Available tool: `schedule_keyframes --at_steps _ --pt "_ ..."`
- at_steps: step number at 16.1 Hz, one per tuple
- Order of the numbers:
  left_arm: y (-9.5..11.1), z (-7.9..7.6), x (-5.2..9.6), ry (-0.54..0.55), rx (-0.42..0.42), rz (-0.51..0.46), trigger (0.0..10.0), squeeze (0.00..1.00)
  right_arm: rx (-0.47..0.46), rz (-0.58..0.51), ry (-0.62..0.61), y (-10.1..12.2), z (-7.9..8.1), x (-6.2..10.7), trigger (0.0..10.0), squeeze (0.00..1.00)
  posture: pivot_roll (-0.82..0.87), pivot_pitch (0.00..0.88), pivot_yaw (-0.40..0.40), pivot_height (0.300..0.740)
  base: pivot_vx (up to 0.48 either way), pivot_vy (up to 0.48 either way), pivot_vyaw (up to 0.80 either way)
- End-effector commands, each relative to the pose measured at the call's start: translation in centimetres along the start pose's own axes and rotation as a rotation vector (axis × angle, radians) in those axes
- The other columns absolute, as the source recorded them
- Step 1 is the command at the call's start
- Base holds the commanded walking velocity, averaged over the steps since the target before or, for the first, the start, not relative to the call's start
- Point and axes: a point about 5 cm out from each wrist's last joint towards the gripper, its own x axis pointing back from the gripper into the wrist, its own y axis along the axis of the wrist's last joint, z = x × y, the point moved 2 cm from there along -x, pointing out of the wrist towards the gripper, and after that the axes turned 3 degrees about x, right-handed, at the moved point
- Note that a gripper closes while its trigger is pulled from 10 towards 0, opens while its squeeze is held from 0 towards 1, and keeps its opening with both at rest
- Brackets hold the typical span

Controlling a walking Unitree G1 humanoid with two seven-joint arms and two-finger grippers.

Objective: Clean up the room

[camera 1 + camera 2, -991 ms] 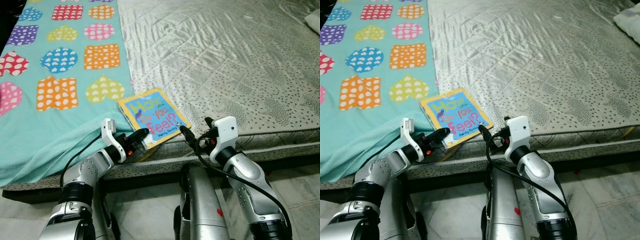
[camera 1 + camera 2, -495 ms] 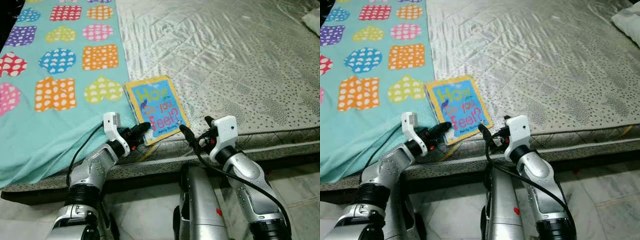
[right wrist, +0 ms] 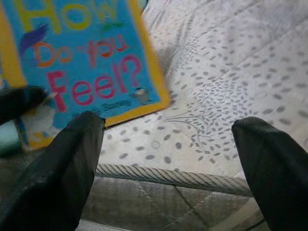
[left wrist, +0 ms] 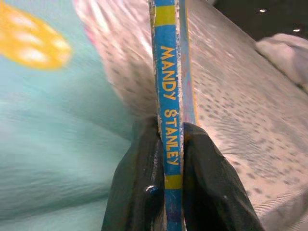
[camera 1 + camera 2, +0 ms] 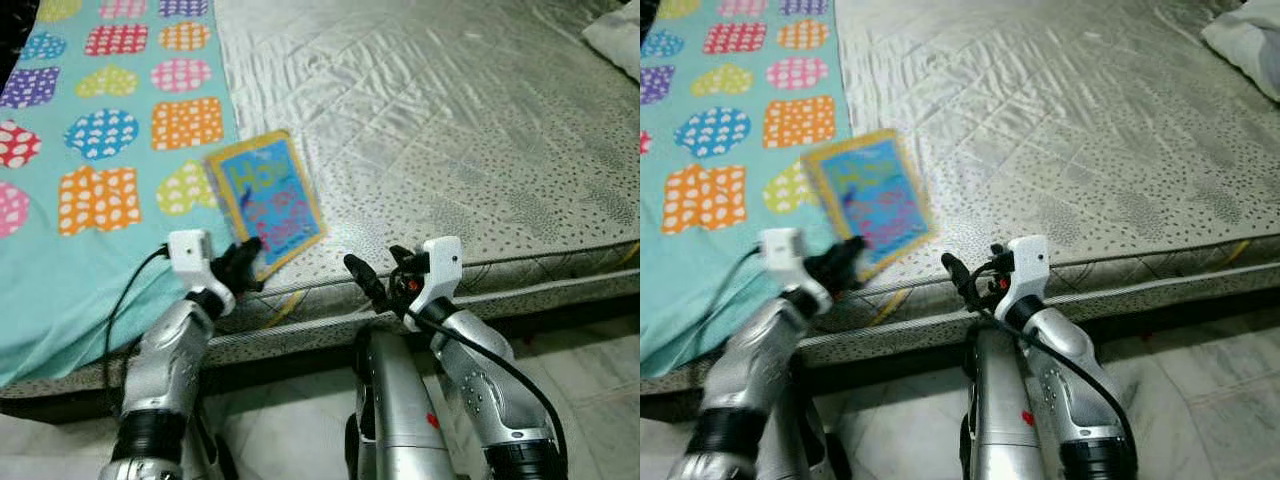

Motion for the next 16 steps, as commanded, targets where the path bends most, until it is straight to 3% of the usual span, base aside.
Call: schedule_keyframes --at_steps 1,3,6,9,16 --pt "0.8 2.7 1.9 0.152 -0.086 -0.028 0.0 0.00 -0.080 -0.004 -0.039 0.0 -0.5 0.0 10.0 0.00 -0.12 0.113 -0.025 0.484 0.000 0.000 0.00" --pt "0.9 2.7 2.9 0.184 -0.148 -0.046 0.0 0.00 -0.132 -0.029 -0.063 0.2 -0.5 -0.7 10.0 0.00 -0.09 0.099 -0.019 0.484 0.000 0.000 0.00" --pt "0.6 1.2 3.1 0.160 -0.142 -0.067 0.0 0.00 -0.191 -0.069 -0.081 0.6 -0.2 -1.6 10.0 0.00 -0.07 0.087 -0.016 0.484 0.000 0.000 0.00" --pt "-0.1 0.6 3.1 0.142 -0.118 -0.053 0.0 0.00 -0.183 -0.089 -0.067 1.1 0.1 -1.9 10.0 0.00 -0.08 0.079 -0.007 0.488 0.000 0.000 0.00" --pt "-1.0 0.2 2.5 0.111 -0.081 -0.032 0.0 0.00 -0.180 -0.137 -0.074 2.0 -0.1 -2.4 10.0 0.00 -0.08 0.055 0.001 0.559 0.000 0.000 0.00"
